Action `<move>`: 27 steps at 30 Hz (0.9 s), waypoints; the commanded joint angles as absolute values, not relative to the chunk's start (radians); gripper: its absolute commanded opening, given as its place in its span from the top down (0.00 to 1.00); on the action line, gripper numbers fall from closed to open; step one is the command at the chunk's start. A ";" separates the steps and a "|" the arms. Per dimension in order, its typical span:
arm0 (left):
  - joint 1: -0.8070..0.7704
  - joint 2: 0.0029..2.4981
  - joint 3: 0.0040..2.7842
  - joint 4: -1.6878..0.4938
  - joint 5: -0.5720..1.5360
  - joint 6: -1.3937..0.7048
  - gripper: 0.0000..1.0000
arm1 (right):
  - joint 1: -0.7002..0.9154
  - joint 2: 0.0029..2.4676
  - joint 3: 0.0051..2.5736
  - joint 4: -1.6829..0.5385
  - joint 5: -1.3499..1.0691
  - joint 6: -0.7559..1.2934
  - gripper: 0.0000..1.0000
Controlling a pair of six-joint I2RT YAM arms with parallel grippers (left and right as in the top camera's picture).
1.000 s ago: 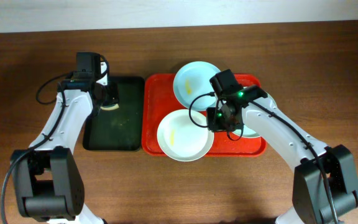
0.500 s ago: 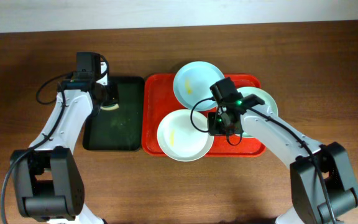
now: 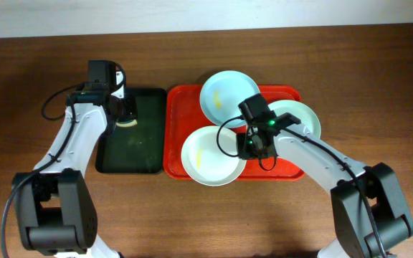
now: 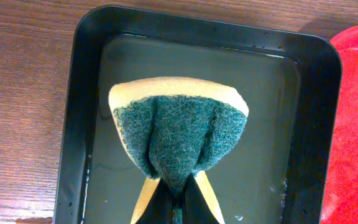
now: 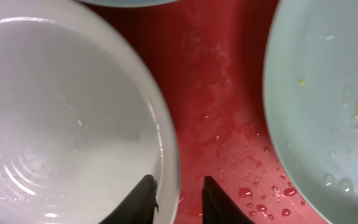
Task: Clean dirty plates on tray and stack at the side
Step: 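Grip the white plate rim with the right gripper and tilt it up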
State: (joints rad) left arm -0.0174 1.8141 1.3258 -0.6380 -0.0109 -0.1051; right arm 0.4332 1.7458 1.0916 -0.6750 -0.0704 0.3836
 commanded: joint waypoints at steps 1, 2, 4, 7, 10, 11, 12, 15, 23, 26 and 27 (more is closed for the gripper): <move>-0.019 1.818 1.322 -0.632 -0.003 -0.089 1.00 | 0.452 1.759 1.082 -0.672 -0.039 0.376 0.77; -0.019 1.818 1.322 -0.632 -0.003 -0.089 1.00 | 0.452 1.759 1.082 -0.672 -0.039 0.376 0.77; -0.019 1.818 1.322 -0.632 -0.002 -0.089 1.00 | 0.452 1.759 1.071 -0.656 -0.039 0.376 0.76; -0.019 1.818 1.322 -0.632 -0.003 -0.089 1.00 | 0.452 1.759 1.043 -0.617 -0.041 0.376 0.77; -0.019 1.818 1.322 -0.632 -0.003 -0.089 1.00 | 0.452 1.759 1.041 -0.614 -0.041 0.376 0.85; -0.019 1.818 1.322 -0.632 -0.003 -0.089 1.00 | 0.452 1.759 1.041 -0.614 -0.040 0.376 0.85; -0.019 1.818 1.322 -0.632 -0.003 -0.089 1.00 | 0.452 1.759 1.041 -0.614 -0.040 0.376 0.85; -0.019 1.818 1.322 -0.633 -0.003 -0.089 1.00 | 0.452 1.759 1.040 -0.611 -0.040 0.376 0.93; -0.019 1.818 1.322 -0.632 -0.003 -0.089 1.00 | 0.452 1.759 1.032 -0.600 -0.039 0.384 0.96; -0.019 1.818 1.322 -0.632 -0.003 -0.089 1.00 | 0.452 1.759 1.032 -0.598 -0.040 0.402 0.85; -0.019 1.818 1.322 -0.632 -0.003 -0.089 1.00 | 0.452 1.759 1.032 -0.598 -0.040 0.401 0.82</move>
